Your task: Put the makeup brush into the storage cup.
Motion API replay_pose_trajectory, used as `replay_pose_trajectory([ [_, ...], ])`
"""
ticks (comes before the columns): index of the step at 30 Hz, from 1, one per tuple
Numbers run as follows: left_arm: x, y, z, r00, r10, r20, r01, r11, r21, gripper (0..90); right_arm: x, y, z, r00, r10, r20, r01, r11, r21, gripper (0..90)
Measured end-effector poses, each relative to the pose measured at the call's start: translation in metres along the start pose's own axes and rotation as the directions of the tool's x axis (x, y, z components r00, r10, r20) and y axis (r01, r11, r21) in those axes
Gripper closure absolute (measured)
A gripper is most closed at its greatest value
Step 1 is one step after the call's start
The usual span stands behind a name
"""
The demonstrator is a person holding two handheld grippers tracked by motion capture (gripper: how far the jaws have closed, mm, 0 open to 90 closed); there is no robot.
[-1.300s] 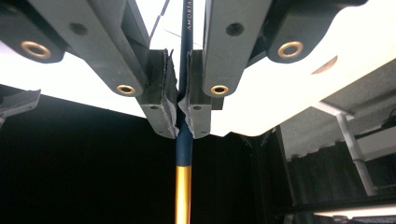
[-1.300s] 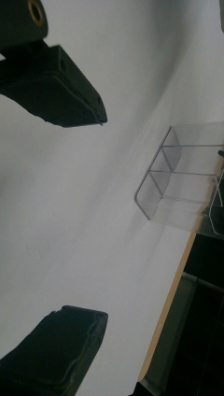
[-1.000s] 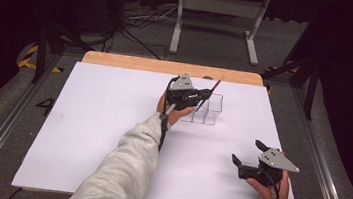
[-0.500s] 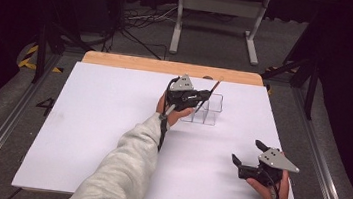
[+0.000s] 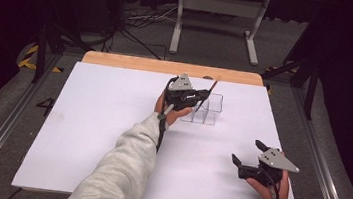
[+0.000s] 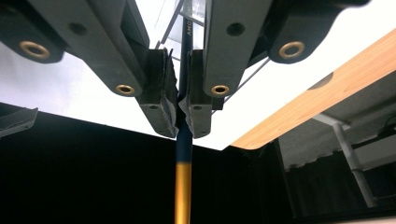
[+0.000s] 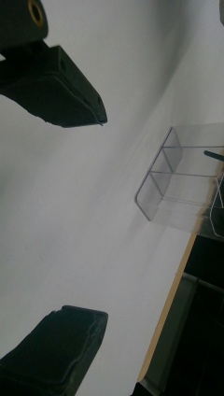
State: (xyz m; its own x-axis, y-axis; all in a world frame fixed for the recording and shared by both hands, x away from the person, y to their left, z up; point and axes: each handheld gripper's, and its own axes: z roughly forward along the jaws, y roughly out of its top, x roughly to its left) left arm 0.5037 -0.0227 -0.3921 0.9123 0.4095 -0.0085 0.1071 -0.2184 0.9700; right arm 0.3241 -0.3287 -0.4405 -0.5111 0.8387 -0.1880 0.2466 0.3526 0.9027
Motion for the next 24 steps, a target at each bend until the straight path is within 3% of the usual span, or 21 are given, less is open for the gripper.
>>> replay_pose_trajectory([
  [12, -0.005, 0.008, -0.023, 0.9974, 0.059, -0.041, -0.060, 0.9982, -0.003, 73.9, 0.001, 0.000, 0.000, 1.0000, -0.005, -0.001, 0.005, 1.0000, 0.001, 6.3],
  [16, -0.008, 0.013, -0.034, 0.9932, 0.096, -0.066, -0.097, 0.9953, -0.007, 68.7, 0.001, 0.000, 0.000, 1.0000, -0.007, -0.001, 0.007, 1.0000, 0.001, 6.3],
  [23, -0.011, 0.014, -0.047, 0.9897, 0.113, -0.088, -0.113, 0.9936, 0.000, 46.5, 0.002, 0.000, 0.000, 0.9999, -0.010, -0.002, 0.010, 0.9999, 0.007, 6.3],
  [24, -0.011, 0.013, -0.049, 0.9885, 0.117, -0.096, -0.117, 0.9931, 0.004, 46.5, 0.002, 0.000, 0.000, 0.9999, -0.011, -0.002, 0.011, 0.9999, 0.007, 6.3],
])
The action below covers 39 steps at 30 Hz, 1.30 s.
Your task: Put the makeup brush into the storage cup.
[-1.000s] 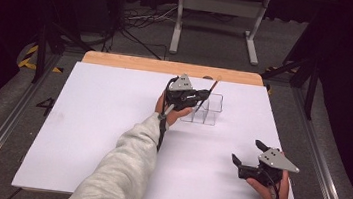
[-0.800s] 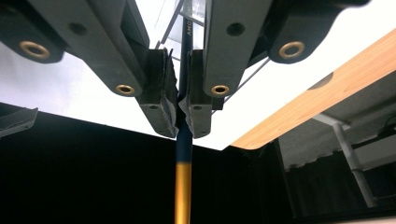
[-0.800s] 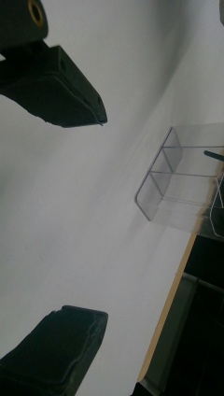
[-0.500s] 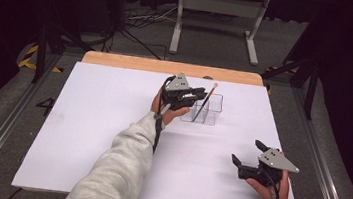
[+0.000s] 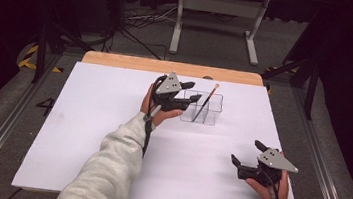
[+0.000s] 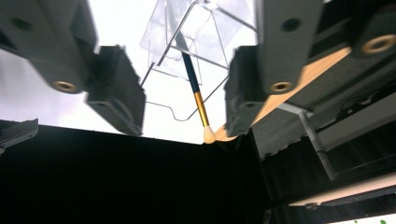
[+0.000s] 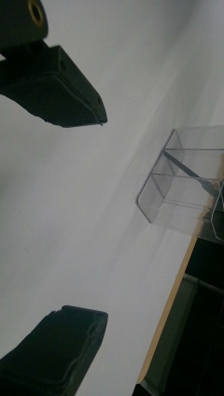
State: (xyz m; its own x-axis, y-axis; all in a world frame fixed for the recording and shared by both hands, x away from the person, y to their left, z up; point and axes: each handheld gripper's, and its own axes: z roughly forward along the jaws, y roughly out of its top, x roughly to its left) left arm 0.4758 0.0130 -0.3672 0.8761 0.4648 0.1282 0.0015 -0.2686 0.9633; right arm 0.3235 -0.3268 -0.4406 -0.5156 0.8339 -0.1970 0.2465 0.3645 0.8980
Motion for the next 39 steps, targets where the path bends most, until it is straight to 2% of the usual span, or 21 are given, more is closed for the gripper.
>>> replay_pose_trajectory([
  [3, 0.000, -0.001, -0.004, 0.9999, 0.001, -0.017, -0.001, 1.0000, -0.003, 38.9, 0.000, 0.000, 0.000, 1.0000, 0.000, 0.000, 0.000, 1.0000, 0.000, 6.3],
  [4, -0.001, -0.002, -0.006, 0.9993, -0.002, -0.036, 0.002, 1.0000, -0.001, 32.7, 0.000, 0.000, 0.000, 1.0000, 0.001, 0.000, -0.001, 1.0000, 0.001, 6.3],
  [6, -0.001, -0.003, -0.009, 0.9989, 0.000, -0.046, -0.001, 1.0000, -0.005, 29.1, 0.000, 0.000, 0.000, 1.0000, 0.001, 0.000, -0.001, 1.0000, 0.001, 6.3],
  [12, 0.001, -0.007, -0.017, 0.9982, -0.011, -0.060, 0.010, 0.9999, -0.011, 13.6, 0.000, 0.000, 0.000, 1.0000, -0.001, 0.000, 0.001, 1.0000, 0.003, 6.2],
  [14, 0.002, -0.009, -0.018, 0.9978, -0.010, -0.066, 0.011, 0.9999, 0.005, 6.9, 0.000, 0.000, 0.000, 1.0000, 0.001, 0.001, -0.001, 1.0000, 0.001, 6.1],
  [17, 0.002, -0.012, -0.022, 0.9987, -0.006, -0.051, 0.006, 1.0000, 0.003, 2.8, 0.000, 0.000, 0.000, 1.0000, 0.001, 0.000, -0.001, 1.0000, 0.004, 6.2],
  [21, 0.001, -0.013, -0.027, 0.9985, 0.005, -0.055, -0.005, 1.0000, 0.009, 2.7, 0.001, 0.000, 0.000, 1.0000, 0.000, -0.001, 0.000, 1.0000, 0.002, 6.2],
  [23, 0.001, -0.014, -0.029, 0.9985, -0.004, -0.055, 0.004, 1.0000, 0.002, 2.6, 0.000, 0.000, 0.000, 1.0000, 0.003, -0.003, -0.003, 1.0000, 0.003, 6.2],
  [27, 0.000, -0.015, -0.033, 0.9965, -0.012, -0.082, 0.011, 0.9999, -0.010, 1.8, 0.001, 0.000, 0.000, 1.0000, 0.002, -0.004, -0.002, 1.0000, 0.003, 6.2],
  [30, -0.002, -0.014, -0.037, 0.9962, -0.008, -0.086, 0.007, 1.0000, -0.005, 1.3, 0.000, -0.001, 0.000, 1.0000, 0.002, -0.003, -0.002, 1.0000, 0.005, 6.2],
  [39, -0.008, -0.015, -0.052, 0.9923, 0.037, -0.119, -0.039, 0.9991, -0.016, 1.8, 0.001, 0.000, 0.000, 1.0000, 0.002, -0.004, -0.002, 1.0000, 0.002, 6.2],
])
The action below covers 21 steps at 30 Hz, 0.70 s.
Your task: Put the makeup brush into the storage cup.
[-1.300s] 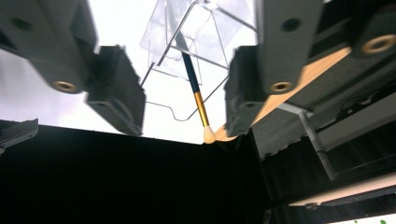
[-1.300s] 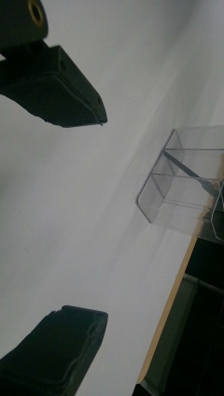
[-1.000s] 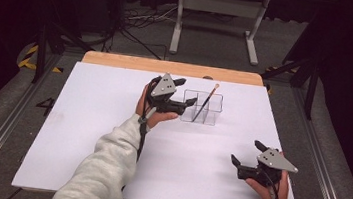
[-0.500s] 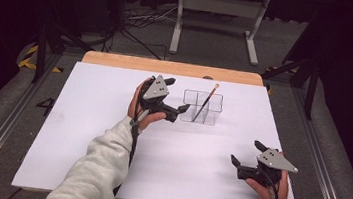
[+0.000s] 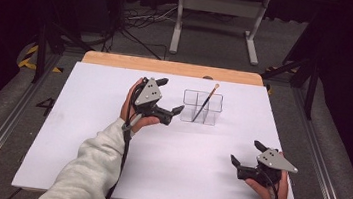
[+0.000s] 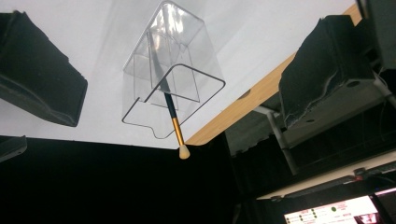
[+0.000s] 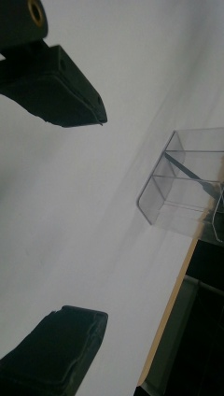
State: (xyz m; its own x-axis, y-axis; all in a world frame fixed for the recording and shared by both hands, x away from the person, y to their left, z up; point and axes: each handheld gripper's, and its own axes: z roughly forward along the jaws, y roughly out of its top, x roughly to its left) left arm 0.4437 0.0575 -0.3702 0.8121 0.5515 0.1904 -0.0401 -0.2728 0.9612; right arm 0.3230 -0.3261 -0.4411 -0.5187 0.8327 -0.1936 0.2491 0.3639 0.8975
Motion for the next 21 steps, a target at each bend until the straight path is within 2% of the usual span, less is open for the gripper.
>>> replay_pose_trajectory([
  [5, -0.001, -0.001, -0.006, 0.9998, 0.018, -0.008, -0.018, 0.9998, 0.004, 2.3, 0.000, 0.000, 0.000, 1.0000, -0.003, 0.000, 0.003, 1.0000, -0.001, 6.1],
  [11, 0.000, -0.003, -0.015, 0.9999, 0.008, -0.010, -0.008, 1.0000, -0.002, 2.1, 0.001, 0.001, -0.002, 0.9999, -0.012, 0.001, 0.012, 0.9998, -0.015, 6.1],
  [21, 0.001, -0.007, -0.028, 0.9993, 0.027, -0.025, -0.027, 0.9995, 0.015, 1.4, 0.002, 0.001, -0.002, 0.9998, -0.020, 0.002, 0.020, 0.9997, -0.014, 6.1],
])
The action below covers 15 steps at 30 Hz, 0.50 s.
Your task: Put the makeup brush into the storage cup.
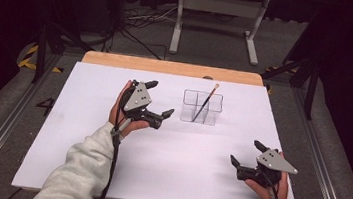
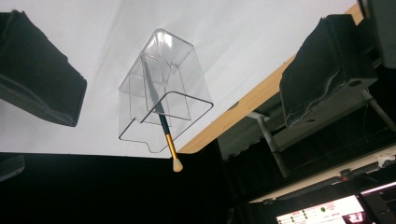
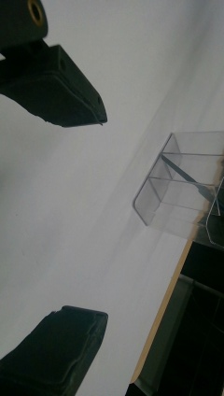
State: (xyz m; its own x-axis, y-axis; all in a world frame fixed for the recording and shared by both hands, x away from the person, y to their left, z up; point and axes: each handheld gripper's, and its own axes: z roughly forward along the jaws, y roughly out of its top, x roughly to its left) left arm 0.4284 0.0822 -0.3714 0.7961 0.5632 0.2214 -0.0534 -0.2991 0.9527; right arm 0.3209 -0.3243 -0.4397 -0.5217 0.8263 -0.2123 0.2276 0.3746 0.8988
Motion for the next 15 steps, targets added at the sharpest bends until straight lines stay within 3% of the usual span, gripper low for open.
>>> replay_pose_trajectory([
  [15, 0.005, -0.005, -0.021, 0.9996, 0.006, -0.029, -0.005, 0.9998, 0.022, 1.2, 0.000, 0.000, 0.000, 1.0000, -0.004, 0.004, 0.004, 1.0000, -0.001, 6.1],
])
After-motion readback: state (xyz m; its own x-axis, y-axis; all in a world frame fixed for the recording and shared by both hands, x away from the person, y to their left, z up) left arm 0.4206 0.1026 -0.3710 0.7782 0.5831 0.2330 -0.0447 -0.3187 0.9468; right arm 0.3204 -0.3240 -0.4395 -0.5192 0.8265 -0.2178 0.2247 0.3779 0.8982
